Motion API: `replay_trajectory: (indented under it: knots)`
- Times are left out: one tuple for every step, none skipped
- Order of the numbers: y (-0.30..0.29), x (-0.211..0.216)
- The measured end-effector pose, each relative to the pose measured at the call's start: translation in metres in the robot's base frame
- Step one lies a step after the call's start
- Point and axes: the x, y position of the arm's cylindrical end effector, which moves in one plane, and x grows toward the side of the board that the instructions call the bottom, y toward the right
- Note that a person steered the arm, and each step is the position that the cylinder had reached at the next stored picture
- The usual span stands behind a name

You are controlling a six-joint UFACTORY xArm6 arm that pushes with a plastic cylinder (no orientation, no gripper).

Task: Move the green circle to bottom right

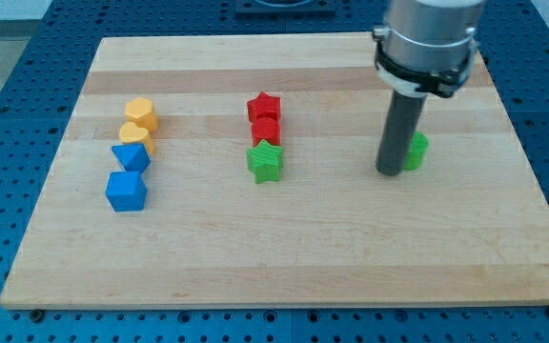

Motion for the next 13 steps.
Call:
replay_trajectory:
  knots:
    - [0.0, 0.001]
    - [-0.018, -0.025]
    - [-0.033, -0.072]
    - [-0.007, -0.081]
    - [0.026, -0.081]
    - [0.046, -0.061]
    - [0.06, -0.03]
    - [0.065, 0.011]
    - [0.065, 0.004]
    - [0.056, -0.068]
    - [0.025, -0.129]
    - [-0.001, -0.097]
    - [-0.008, -0.054]
